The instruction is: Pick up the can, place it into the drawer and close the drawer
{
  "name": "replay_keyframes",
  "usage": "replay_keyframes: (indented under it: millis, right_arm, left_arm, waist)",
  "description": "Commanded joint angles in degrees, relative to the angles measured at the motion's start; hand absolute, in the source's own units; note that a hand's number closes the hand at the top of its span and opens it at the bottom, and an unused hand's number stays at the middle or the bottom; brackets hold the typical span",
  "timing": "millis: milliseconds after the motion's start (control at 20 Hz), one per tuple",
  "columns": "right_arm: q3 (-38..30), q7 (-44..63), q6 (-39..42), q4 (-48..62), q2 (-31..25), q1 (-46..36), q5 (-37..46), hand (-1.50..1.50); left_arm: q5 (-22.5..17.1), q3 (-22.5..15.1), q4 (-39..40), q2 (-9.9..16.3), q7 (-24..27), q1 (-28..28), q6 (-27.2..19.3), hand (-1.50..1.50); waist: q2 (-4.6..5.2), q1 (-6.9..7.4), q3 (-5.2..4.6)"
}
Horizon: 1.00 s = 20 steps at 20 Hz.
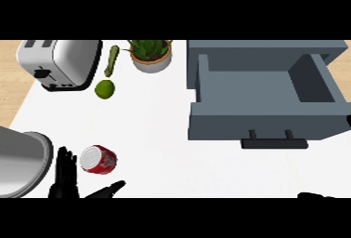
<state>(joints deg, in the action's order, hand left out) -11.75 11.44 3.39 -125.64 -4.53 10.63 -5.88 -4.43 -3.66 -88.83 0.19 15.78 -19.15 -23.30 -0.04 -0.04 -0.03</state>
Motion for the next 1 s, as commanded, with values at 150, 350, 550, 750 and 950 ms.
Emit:
replay_keyframes:
  millis: [150,350,550,750,950]
  right_arm:
    - [-2.7,1.2,2.4,-4.2,0.3,3.2,-2.2,-1.5]
    - [-1.9,2.4,1.5,-2.6,0.2,-0.1,-0.2,-1.5]
    - [-4.4,5.0,1.7,0.1,-2.6,-4.9,-1.6,-1.5]
    - [-5.8,2.6,2.2,-0.2,-1.1,-2.9,-1.6,-1.5]
    - [-4.1,5.2,2.3,-4.0,0.3,-1.2,-1.6,-1.5]
  left_arm:
    - [-2.4,1.4,7.0,-0.2,5.3,1.1,1.2,-1.5]
    - [-4.4,5.3,15.6,-0.1,6.7,7.3,2.6,-1.5]
    - [-5.9,9.0,22.7,0.4,10.6,11.6,3.4,-1.5]
    - [-7.7,11.3,28.3,1.8,13.0,14.1,6.8,-1.5]
    - [-8.6,14.4,40.1,2.7,17.0,22.5,8.0,-1.5]
  waist:
    - [-0.02,-0.05,0.03]
    - [0.01,-0.05,0.03]
    - [0.03,0.02,0.02]
    - [0.03,-0.05,0.02]
    - [0.05,-0.26,0.0]
